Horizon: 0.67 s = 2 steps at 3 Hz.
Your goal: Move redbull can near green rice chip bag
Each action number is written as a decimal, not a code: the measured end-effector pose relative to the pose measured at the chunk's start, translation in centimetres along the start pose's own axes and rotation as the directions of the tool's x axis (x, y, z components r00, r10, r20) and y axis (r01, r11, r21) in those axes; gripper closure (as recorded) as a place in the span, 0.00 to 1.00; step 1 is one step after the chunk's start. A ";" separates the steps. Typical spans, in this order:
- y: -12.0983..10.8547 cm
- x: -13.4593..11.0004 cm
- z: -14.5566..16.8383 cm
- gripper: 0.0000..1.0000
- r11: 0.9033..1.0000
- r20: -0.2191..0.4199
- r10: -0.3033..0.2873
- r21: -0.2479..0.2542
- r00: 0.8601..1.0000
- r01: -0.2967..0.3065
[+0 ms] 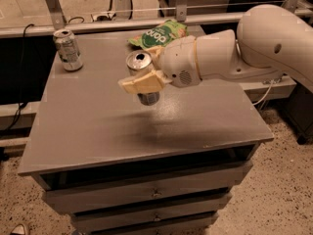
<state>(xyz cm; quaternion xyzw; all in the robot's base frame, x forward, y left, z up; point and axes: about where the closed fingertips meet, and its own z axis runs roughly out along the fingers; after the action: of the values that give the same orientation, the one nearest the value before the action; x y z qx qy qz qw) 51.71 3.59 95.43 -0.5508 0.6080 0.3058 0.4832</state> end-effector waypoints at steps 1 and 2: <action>-3.1 -0.3 -2.8 1.00 0.995 0.021 -0.047 0.092 0.999 0.045; -9.0 -0.3 -6.6 1.00 0.974 0.018 -0.118 0.196 0.993 0.112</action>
Offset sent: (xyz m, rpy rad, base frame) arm 0.1161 -0.1312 0.0731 -0.0037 -0.3012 -0.2095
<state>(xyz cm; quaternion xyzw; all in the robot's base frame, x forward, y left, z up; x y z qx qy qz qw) 58.73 -4.15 99.46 -0.5305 0.5951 0.2244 0.5604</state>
